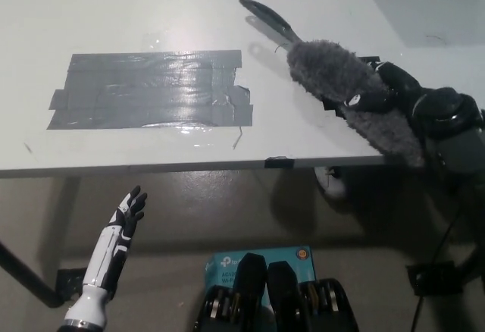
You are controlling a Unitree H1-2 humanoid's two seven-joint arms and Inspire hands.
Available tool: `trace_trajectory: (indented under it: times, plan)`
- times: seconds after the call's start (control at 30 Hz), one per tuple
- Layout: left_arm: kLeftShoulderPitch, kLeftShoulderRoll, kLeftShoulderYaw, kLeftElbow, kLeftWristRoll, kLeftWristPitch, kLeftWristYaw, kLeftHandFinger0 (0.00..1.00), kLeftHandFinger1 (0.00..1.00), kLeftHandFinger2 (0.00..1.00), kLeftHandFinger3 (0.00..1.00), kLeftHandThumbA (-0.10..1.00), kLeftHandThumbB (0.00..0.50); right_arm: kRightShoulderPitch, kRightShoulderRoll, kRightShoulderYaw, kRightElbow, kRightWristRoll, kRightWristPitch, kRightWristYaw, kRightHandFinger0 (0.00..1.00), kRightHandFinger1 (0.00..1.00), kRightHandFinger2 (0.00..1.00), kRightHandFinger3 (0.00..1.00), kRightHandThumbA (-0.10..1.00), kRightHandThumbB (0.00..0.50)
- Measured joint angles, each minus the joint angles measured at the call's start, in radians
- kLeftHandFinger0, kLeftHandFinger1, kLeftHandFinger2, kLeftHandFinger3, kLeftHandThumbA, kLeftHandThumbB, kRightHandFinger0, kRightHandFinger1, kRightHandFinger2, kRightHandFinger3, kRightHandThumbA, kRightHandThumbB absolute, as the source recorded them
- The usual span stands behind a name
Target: A grey duster is kept infront of the robot in the middle of the table and the robot extends its right arm to grab the duster, picks it up and hands it to a person
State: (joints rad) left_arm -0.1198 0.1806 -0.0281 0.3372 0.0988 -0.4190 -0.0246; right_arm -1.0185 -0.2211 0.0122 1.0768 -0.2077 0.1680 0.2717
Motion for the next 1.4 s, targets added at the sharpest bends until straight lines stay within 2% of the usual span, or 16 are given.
trace_trajectory:
  times: [0.1, 0.13, 0.17, 0.3, 0.37, 0.43, 0.6, 0.7, 0.77, 0.9, 0.97, 1.03, 1.1, 1.2, 1.33, 1.4]
  plan:
    - [0.0, 0.0, 0.0, 0.005, 0.0, 0.0, 0.0, 1.0, 1.0, 1.0, 1.0, 1.0, 0.311, 0.042, 0.024, -0.056, -0.082, 0.054, 0.049, 0.022, 0.0, 0.38, 0.85, 1.0, -0.1, 0.181]
    - [0.0, 0.0, 0.0, 0.007, 0.0, 0.001, 0.0, 1.0, 1.0, 1.0, 1.0, 1.0, 0.312, 0.056, 0.033, -0.069, -0.11, 0.077, 0.064, 0.026, 0.0, 0.33, 0.79, 1.0, -0.1, 0.265]
    - [0.0, 0.0, 0.0, 0.01, 0.0, 0.001, 0.0, 1.0, 1.0, 1.0, 1.0, 1.0, 0.314, 0.069, 0.041, -0.079, -0.134, 0.096, 0.076, 0.03, 0.0, 0.3, 0.82, 1.0, -0.1, 0.194]
    - [0.0, 0.0, 0.0, 0.019, 0.0, 0.004, 0.0, 1.0, 1.0, 1.0, 1.0, 1.0, 0.315, 0.113, 0.062, -0.09, -0.215, 0.162, 0.11, 0.04, 0.0, 0.34, 0.85, 1.0, -0.1, 0.194]
    - [0.0, 0.0, 0.0, 0.022, 0.0, 0.005, 0.0, 1.0, 1.0, 1.0, 1.0, 1.0, 0.316, 0.132, 0.068, -0.088, -0.253, 0.201, 0.126, 0.041, 0.0, 0.35, 0.84, 1.0, -0.1, 0.174]
    - [0.0, -0.001, 0.0, 0.024, 0.0, 0.006, 0.0, 1.0, 1.0, 1.0, 1.0, 1.0, 0.316, 0.144, 0.07, -0.085, -0.277, 0.226, 0.134, 0.039, 0.0, 0.34, 0.84, 1.0, -0.1, 0.188]
    - [0.0, -0.001, 0.0, 0.027, 0.0, 0.007, 0.0, 1.0, 1.0, 1.0, 1.0, 1.0, 0.307, 0.18, 0.07, -0.066, -0.349, 0.305, 0.154, 0.033, 0.0, 0.39, 0.88, 1.0, -0.1, 0.123]
    - [0.0, -0.001, 0.0, 0.028, 0.0, 0.008, 0.0, 1.0, 1.0, 1.0, 1.0, 1.0, 0.304, 0.219, 0.07, -0.042, -0.411, 0.373, 0.172, 0.02, 0.0, 0.46, 0.91, 1.0, -0.1, 0.109]
    - [0.0, -0.001, 0.0, 0.03, 0.0, 0.008, 0.0, 1.0, 1.0, 1.0, 1.0, 1.0, 0.301, 0.236, 0.071, -0.032, -0.436, 0.403, 0.179, 0.014, 0.0, 0.5, 0.92, 1.0, -0.1, 0.116]
    - [0.0, -0.001, 0.0, 0.034, 0.0, 0.009, 0.0, 1.0, 1.0, 1.0, 1.0, 1.0, 0.297, 0.266, 0.072, -0.021, -0.477, 0.455, 0.19, 0.002, 0.0, 0.51, 0.89, 1.0, -0.1, 0.13]
    - [0.0, -0.001, 0.0, 0.04, 0.0, 0.009, 0.0, 1.0, 1.0, 1.0, 1.0, 1.0, 0.299, 0.289, 0.075, -0.015, -0.509, 0.501, 0.2, -0.009, 0.0, 0.49, 0.87, 1.0, -0.1, 0.121]
    - [0.0, -0.001, 0.0, 0.045, 0.0, 0.01, 0.0, 1.0, 1.0, 1.0, 1.0, 1.0, 0.299, 0.311, 0.079, -0.011, -0.539, 0.537, 0.206, -0.021, 0.0, 0.48, 0.87, 1.0, -0.1, 0.104]
    - [0.0, -0.001, 0.0, 0.048, 0.0, 0.01, 0.0, 1.0, 1.0, 1.0, 1.0, 1.0, 0.301, 0.33, 0.085, -0.009, -0.56, 0.568, 0.211, -0.03, 0.0, 0.5, 0.9, 1.0, -0.1, 0.124]
    - [0.0, -0.001, 0.0, 0.053, 0.0, 0.01, 0.0, 1.0, 1.0, 1.0, 1.0, 1.0, 0.301, 0.365, 0.098, -0.004, -0.595, 0.617, 0.219, -0.047, 0.0, 0.5, 0.91, 1.0, -0.1, 0.121]
    - [-0.001, -0.001, 0.0, 0.057, 0.0, 0.011, 0.0, 1.0, 1.0, 1.0, 1.0, 1.0, 0.302, 0.406, 0.125, -0.004, -0.646, 0.689, 0.228, -0.073, 0.0, 0.42, 0.85, 1.0, -0.1, 0.121]
    - [-0.001, -0.001, 0.0, 0.058, 0.0, 0.011, 0.0, 1.0, 1.0, 1.0, 1.0, 1.0, 0.302, 0.429, 0.142, -0.003, -0.682, 0.731, 0.236, -0.093, 0.0, 0.42, 0.85, 1.0, -0.1, 0.122]
